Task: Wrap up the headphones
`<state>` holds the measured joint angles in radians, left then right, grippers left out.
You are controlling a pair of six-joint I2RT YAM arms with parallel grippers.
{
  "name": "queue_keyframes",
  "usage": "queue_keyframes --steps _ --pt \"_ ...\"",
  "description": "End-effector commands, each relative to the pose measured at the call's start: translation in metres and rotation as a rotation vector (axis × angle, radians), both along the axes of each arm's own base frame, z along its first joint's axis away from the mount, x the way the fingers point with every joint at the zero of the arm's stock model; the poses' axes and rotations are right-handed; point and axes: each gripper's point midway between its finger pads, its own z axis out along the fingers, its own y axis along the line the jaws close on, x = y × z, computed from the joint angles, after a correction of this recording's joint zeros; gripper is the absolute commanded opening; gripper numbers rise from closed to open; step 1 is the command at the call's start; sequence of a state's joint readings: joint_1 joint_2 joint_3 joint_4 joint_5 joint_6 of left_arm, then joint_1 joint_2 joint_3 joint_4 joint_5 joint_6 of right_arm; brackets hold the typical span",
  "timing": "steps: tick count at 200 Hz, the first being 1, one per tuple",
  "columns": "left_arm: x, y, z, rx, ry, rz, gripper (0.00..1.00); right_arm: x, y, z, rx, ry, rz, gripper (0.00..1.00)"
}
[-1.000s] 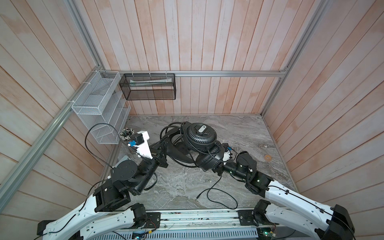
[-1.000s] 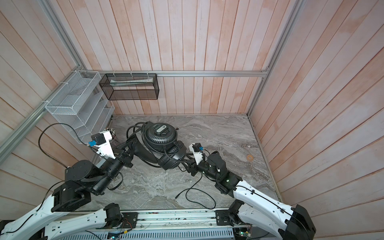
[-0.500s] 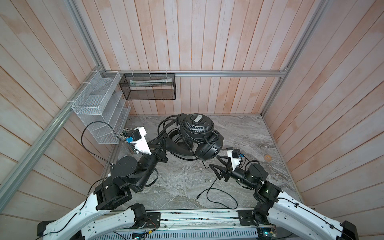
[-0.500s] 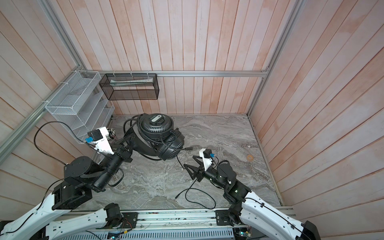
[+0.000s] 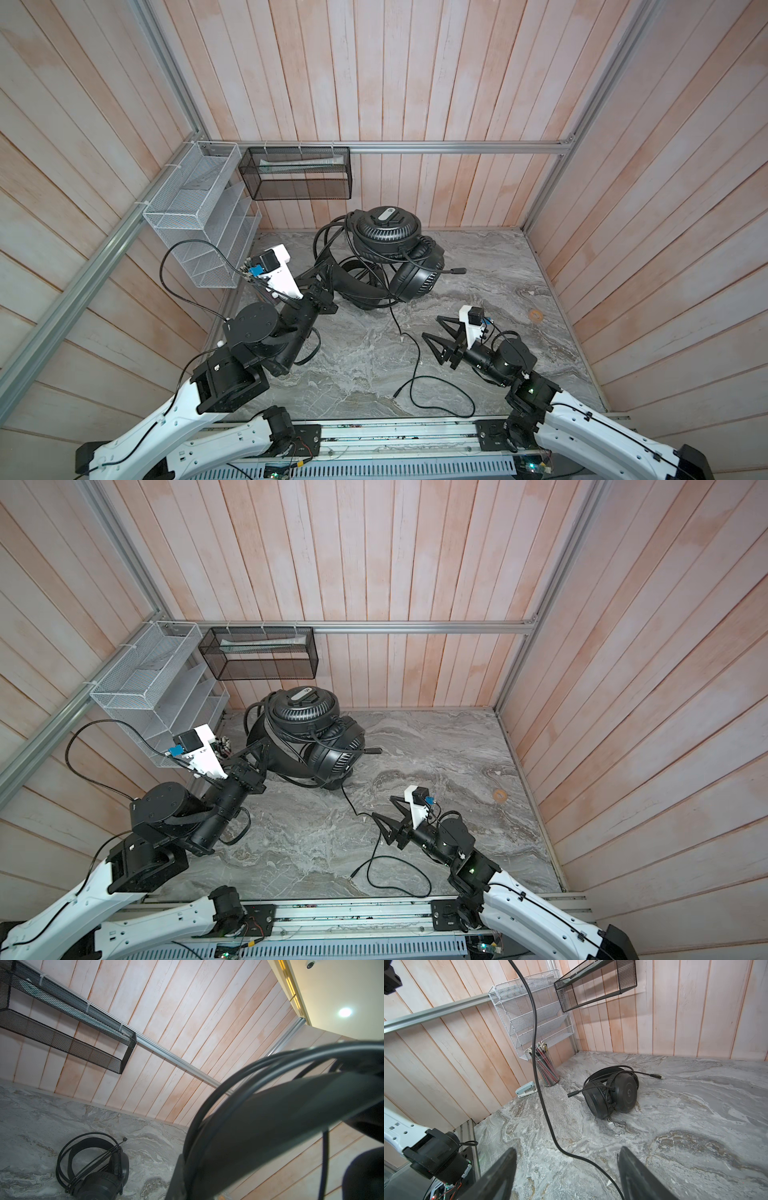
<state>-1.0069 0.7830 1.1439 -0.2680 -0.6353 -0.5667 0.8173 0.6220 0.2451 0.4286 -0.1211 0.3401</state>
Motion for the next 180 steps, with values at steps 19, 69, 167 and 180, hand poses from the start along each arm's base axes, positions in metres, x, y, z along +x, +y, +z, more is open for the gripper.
queue_keyframes --steps 19,69,167,180 --pt "-0.003 0.004 0.04 -0.163 -0.059 -0.033 0.0 0.001 0.014 0.003 0.018 -0.04 0.058 0.77" --pt "0.001 -0.001 0.038 -0.161 -0.053 -0.041 0.0 0.007 0.045 -0.019 -0.008 0.015 0.138 0.75" --pt "0.01 0.008 0.033 -0.157 -0.041 -0.001 0.0 0.031 0.088 -0.058 -0.047 0.071 0.057 0.58" --pt "0.011 0.01 0.032 -0.153 -0.041 0.005 0.0 0.029 0.09 -0.068 -0.07 0.09 0.072 0.54"
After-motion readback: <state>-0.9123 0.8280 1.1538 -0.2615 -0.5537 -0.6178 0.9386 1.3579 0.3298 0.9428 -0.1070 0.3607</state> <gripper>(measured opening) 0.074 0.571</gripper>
